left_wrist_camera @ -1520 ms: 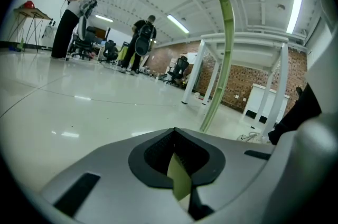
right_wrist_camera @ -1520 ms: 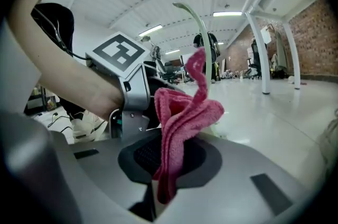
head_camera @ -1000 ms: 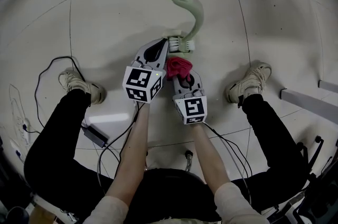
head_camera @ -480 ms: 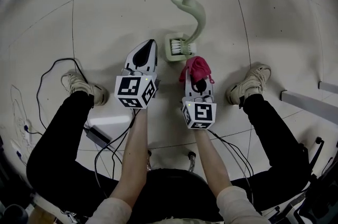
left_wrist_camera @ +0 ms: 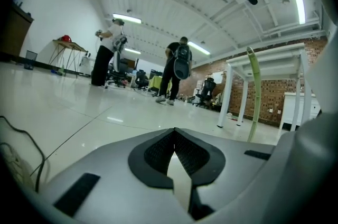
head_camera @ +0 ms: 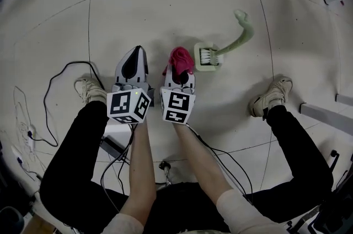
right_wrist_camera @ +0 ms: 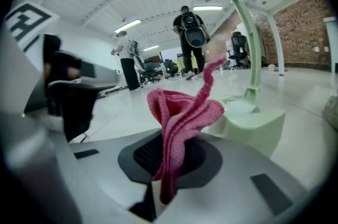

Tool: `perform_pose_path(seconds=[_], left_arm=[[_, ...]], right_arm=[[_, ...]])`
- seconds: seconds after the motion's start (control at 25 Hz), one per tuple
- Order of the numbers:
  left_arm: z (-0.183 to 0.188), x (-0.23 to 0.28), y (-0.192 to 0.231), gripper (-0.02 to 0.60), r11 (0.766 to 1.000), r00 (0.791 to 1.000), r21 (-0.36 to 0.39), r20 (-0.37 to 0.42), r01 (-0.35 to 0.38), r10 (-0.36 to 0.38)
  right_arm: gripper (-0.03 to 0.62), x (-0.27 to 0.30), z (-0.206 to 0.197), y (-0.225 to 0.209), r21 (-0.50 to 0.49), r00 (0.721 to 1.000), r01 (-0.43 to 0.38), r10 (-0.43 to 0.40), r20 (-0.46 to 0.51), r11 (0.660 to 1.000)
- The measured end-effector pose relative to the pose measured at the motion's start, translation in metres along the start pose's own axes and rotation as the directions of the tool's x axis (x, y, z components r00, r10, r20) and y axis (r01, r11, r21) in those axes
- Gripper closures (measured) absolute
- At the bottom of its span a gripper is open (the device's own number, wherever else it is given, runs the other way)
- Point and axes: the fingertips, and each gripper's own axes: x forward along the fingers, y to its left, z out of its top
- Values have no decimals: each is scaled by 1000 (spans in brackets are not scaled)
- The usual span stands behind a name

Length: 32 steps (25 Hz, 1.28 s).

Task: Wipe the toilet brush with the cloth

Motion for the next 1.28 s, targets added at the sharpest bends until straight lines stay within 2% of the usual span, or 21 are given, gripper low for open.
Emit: perform_pose_path(seconds=[0.08, 0.16, 0.32, 0.4, 0.52, 0.6, 0.68, 0.76, 0.84, 1.0, 1.16, 1.28], left_arm=[[-7, -7, 13, 577, 1000, 1000, -4, -18, -17, 17], [-13, -11, 23, 577, 1000, 999, -10, -28, -29, 29], [-17, -12, 25, 577, 999, 999, -23, -28, -30, 29], [-13, -7, 13, 577, 1000, 1000, -11, -16, 12, -12], [-8, 12, -19, 577, 992, 991, -5, 17, 129, -129], [-9, 30, -48, 577, 974, 973, -1, 21, 229, -229], [-14, 48, -73, 577, 949, 949, 4, 13, 314, -314], [-21, 65, -93, 577, 926, 926, 7, -12, 378, -378], [-29, 77, -108, 575, 902, 902, 8, -42, 431, -430], [-46, 97, -123, 574, 863, 862, -72, -61, 499, -503], [-67, 107, -139, 575, 795, 785, -115, -127, 595, -606], [-66, 106, -142, 575, 767, 760, -150, -112, 623, -640]], right_arm=[[562, 12, -4, -13, 56, 998, 64, -63, -15, 996], [562, 18, -6, -20, 71, 996, 92, -91, -16, 993], [562, 15, -5, -15, 36, 998, 58, -58, -3, 998], [562, 4, -5, -10, 19, 1000, 31, -31, 2, 999], [562, -25, -7, -10, -27, 1000, 10, -10, 2, 1000], [562, -51, -12, -23, -48, 999, 32, -32, -5, 998], [562, -74, -21, -49, -44, 995, 97, -98, -23, 994], [562, -89, -31, -84, -12, 981, 189, -189, -52, 982], [562, -94, -34, -113, 7, 969, 239, -238, -70, 971], [562, -80, -18, -125, -33, 985, 168, -169, -37, 985], [562, -67, -13, -125, -37, 991, 131, -131, -12, 991], [562, -60, -10, -129, -65, 995, 101, -102, 1, 993]])
